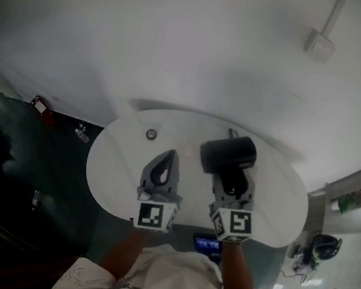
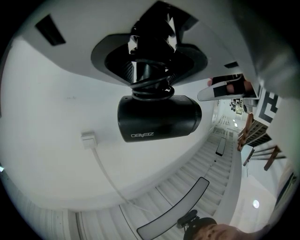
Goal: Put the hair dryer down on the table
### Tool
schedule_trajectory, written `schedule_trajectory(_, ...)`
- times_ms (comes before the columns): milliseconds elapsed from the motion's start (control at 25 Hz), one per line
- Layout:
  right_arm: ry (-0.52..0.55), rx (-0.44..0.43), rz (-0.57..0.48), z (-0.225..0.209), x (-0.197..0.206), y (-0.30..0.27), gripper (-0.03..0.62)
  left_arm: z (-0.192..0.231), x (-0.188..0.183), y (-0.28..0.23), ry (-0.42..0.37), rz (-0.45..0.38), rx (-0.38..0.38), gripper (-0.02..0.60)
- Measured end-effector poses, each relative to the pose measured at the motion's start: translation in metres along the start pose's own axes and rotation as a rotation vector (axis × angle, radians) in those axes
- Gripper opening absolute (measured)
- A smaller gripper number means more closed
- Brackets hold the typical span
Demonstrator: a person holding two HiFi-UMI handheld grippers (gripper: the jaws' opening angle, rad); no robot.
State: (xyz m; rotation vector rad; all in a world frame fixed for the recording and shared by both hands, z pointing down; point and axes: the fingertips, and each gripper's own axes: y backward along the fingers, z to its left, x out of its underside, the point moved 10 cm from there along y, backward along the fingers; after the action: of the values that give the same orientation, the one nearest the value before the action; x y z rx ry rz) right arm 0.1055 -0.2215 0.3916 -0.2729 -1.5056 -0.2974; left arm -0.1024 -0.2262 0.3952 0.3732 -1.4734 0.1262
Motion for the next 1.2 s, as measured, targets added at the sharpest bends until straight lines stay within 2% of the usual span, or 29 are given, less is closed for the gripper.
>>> schedule_trajectory(280, 0.006, 0.021, 0.007, 0.010, -0.001, -0.040, 0.229, 0.034, 0.003, -0.026, 0.007, 0.013, 0.025, -0.005)
schedule_trajectory(600, -0.014, 0.013, 0.027, -0.008, 0.001, -0.058, 0.229, 0.034, 0.011, -0.046, 0.013, 0.023, 0.012, -0.005)
schedule_trajectory(960, -0.027, -0.049, 0.068, -0.026, 0.011, -0.078, 0.229, 0.025, 0.016, -0.058, 0.005, 0.023, -0.036, -0.005)
schedule_trajectory(1200, -0.010, -0.103, 0.165, -0.034, 0.035, -0.112, 0.229, 0.022, 0.018, -0.058, 0.000, 0.025, -0.071, -0.005)
